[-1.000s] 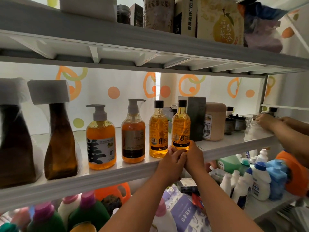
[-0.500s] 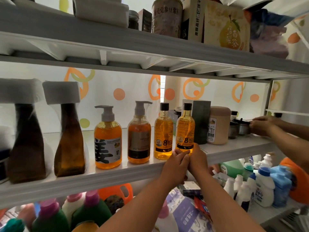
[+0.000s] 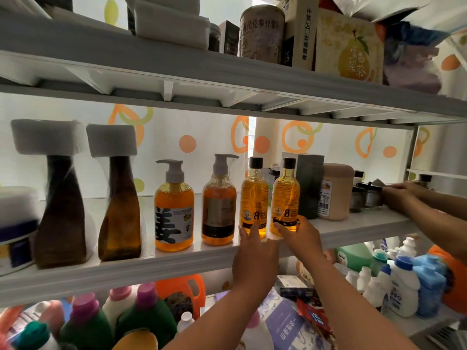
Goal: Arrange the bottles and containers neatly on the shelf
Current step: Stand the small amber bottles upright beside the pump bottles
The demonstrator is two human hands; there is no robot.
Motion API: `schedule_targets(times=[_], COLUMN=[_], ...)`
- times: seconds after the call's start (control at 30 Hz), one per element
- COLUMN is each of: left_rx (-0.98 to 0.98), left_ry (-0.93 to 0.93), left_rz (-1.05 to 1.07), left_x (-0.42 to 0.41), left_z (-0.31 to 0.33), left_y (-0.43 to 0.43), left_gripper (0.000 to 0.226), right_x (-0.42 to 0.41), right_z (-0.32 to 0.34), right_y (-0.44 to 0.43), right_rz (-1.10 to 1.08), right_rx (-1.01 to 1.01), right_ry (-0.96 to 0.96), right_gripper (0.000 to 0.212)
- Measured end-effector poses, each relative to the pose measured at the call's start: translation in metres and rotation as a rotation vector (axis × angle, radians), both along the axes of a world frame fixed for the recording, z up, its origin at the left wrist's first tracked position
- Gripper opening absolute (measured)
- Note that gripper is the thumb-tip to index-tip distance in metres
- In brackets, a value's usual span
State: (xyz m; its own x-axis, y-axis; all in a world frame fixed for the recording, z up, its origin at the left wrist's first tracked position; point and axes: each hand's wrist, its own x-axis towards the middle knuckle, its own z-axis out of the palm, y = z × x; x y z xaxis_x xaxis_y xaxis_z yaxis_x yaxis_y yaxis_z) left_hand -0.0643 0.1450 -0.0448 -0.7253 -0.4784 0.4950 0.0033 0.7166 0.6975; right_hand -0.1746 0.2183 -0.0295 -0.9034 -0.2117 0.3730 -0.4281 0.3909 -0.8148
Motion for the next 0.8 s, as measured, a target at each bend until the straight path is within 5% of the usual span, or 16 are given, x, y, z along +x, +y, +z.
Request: schedule_targets(times=[0.27,0.47,0.7,0.8], left_rx=[-0.025,-0.281,0.1,0.095], left_ry=[-0.026,-0.16,0.05,0.24], left_rz=[-0.007,0.02,-0.039,0.069], left_x=[-0.001,-0.002,0.023,0.038], left_z=[-0.013,-0.017,-0.007,-0.006], left_y=[-0.004,-0.008,-0.009,-0.015], left_gripper=[0.041,0.032,0.031,0.02], right_x=[0.001,0.002,0.008,0.041], right_z=[-0.004,-0.006,-0.01,-0.005], right_y=[-0.002,-0.003,-0.009,-0.017], right_rz=[-0.019,-0.022,-0.069,-0.295], right_rx=[0.018,0.027,0.09,-0.05], right_ry=[0.059,0.059,0.043,0.362], right_gripper=[0.046,0.047,0.063,0.053])
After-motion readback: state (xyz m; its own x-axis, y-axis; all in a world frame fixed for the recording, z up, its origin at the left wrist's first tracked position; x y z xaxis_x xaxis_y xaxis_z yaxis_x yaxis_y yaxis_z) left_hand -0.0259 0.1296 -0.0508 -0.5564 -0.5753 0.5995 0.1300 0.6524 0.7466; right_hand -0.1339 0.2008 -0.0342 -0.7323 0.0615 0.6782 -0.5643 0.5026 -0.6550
